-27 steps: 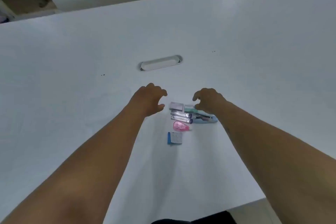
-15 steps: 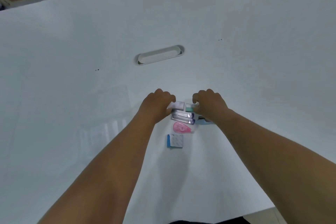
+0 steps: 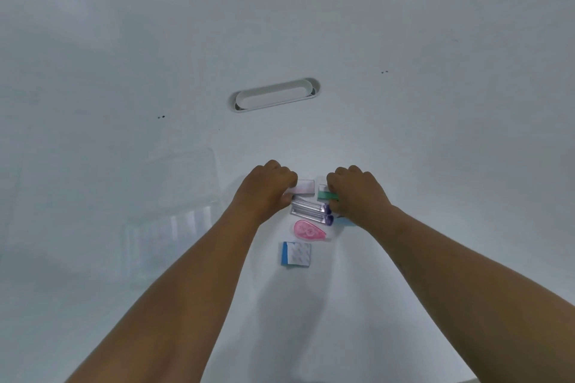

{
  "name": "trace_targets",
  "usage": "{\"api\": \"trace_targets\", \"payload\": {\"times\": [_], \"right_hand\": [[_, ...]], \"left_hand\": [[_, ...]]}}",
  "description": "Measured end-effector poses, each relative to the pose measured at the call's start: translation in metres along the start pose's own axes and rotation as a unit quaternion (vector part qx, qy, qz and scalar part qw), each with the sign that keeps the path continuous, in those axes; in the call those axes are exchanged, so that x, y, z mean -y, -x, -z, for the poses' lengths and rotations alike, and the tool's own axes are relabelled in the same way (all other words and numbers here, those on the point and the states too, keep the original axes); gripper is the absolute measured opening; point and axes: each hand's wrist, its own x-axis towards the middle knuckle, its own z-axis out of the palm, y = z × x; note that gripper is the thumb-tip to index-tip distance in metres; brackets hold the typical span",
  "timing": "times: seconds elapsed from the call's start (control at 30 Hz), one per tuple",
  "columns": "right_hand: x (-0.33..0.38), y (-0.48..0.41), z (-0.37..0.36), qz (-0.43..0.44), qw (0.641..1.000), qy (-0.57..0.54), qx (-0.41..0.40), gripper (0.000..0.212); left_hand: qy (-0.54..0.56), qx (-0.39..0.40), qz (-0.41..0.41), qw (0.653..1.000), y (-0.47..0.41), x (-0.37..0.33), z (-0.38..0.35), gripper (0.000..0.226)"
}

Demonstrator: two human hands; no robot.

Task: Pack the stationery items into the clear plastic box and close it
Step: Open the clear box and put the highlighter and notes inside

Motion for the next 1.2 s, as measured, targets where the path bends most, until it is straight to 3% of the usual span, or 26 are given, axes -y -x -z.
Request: {"api": "trace_targets", "payload": {"times": [0.3, 0.73, 0.97, 1.2], "right_hand": [[0.021, -0.017, 0.016, 0.037, 0.999, -0.011, -0.030, 0.010], [0.144, -0.031, 0.010, 0.139, 0.988, -0.066, -0.034, 0.009], [0.188, -0.025, -0.003, 0.044, 0.989, -0.136, -0.033, 0.014], [0.221, -0.027, -0.016, -0.090, 0.957, -0.274, -0.007, 0.019]], "left_hand": [[0.021, -0.053, 0.034, 0.998, 0.035, 0.032, 0.018, 0.014], [0.013, -0.110, 0.149, 0.983, 0.163, 0.100, 0.046, 0.017], [0.014, -0.132, 0.183, 0.974, 0.205, 0.110, 0.046, 0.017], [0.019, -0.148, 0.199, 0.969, 0.230, 0.113, 0.038, 0.016]]}}
